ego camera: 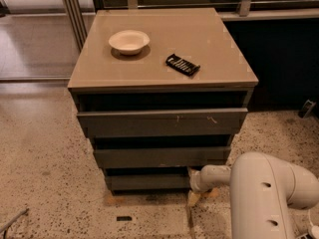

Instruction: Open bottom drawer

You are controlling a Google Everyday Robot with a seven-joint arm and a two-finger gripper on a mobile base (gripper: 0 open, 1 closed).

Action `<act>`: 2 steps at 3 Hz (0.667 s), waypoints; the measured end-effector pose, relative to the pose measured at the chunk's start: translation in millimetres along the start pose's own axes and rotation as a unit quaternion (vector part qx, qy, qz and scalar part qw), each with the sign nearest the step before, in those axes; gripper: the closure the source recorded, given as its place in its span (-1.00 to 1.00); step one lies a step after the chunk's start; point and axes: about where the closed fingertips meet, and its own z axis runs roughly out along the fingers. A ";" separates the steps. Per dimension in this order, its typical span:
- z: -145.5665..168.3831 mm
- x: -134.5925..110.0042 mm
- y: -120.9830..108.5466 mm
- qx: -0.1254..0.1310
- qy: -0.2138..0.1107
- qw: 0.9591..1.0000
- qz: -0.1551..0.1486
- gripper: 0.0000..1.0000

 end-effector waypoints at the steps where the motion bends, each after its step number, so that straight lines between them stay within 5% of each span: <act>1: 23.3 20.5 0.5 -0.016 0.007 0.999 0.030 -1.00; 2: 23.3 20.5 0.5 -0.016 0.007 0.999 0.030 -1.00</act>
Offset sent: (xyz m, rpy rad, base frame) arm 0.0120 -0.0177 -0.0400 0.0129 0.0724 -0.0655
